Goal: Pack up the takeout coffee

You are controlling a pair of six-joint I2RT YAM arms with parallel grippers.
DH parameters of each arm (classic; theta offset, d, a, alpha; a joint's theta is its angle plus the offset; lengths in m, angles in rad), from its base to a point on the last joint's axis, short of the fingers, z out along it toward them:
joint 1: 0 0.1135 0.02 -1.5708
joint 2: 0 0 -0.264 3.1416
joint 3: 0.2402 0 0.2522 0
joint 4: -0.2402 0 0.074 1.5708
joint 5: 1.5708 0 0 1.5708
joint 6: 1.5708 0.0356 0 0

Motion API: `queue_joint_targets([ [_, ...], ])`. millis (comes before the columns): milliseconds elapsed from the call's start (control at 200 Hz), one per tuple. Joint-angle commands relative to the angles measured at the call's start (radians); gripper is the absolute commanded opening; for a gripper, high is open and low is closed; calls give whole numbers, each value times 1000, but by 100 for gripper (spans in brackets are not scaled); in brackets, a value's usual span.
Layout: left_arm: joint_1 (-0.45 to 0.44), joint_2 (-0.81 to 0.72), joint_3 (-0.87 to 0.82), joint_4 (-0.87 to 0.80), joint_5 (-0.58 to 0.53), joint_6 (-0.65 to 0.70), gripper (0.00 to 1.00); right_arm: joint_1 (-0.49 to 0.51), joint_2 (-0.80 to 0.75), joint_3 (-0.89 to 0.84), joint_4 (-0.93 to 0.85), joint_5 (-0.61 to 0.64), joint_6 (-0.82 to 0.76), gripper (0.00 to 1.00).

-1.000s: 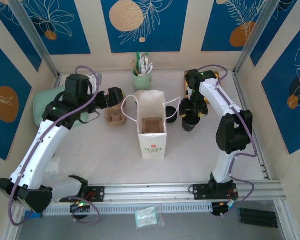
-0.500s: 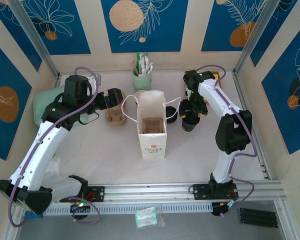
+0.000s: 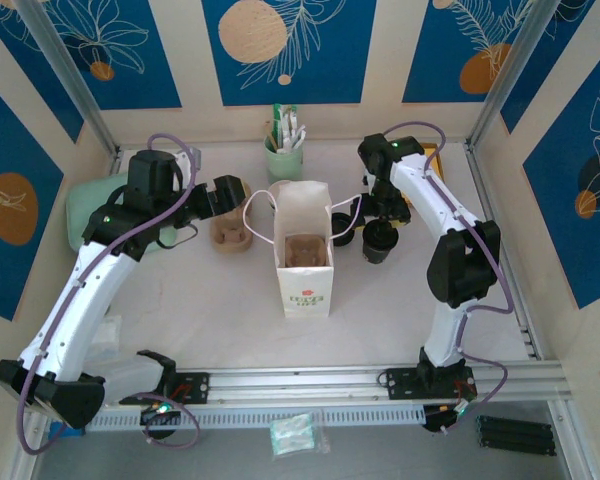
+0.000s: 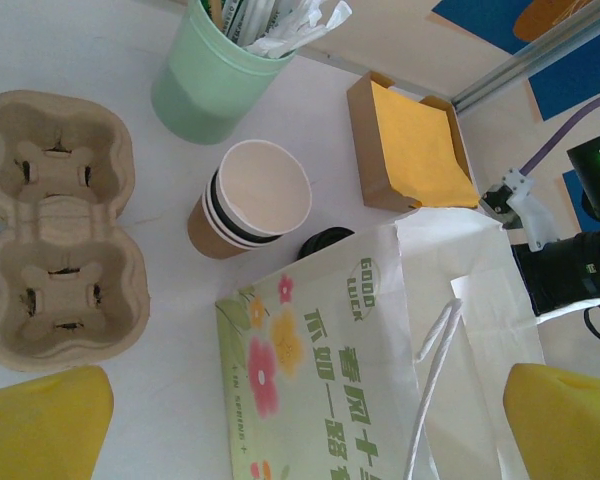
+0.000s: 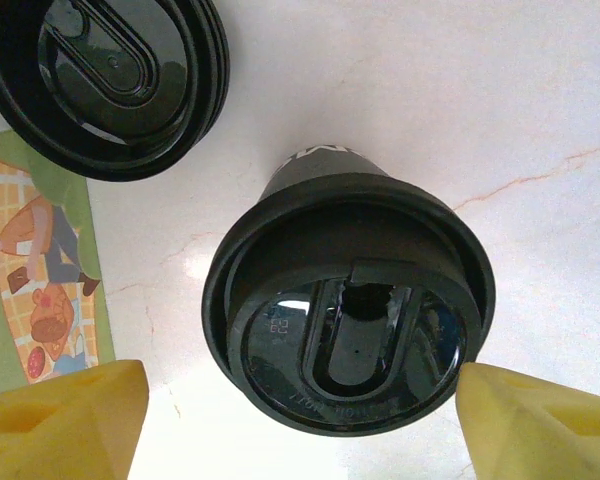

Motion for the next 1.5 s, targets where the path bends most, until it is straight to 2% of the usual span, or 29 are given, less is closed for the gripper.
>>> queue_joint_targets([
  [0,15,-22,-8,22,28,2,99,-9,-9,18,-38,14,7,83],
  [555,21,-21,-9,20,30,3,100,-51,24,-62,0,-48,-5,86],
  [1040,24,-21,-16,25,30,-3,99,-54,42,-103,29,-70,-6,81],
  [1496,24,-27,-12,19,39,-3,99,-53,20,-135,43,-84,-6,71],
])
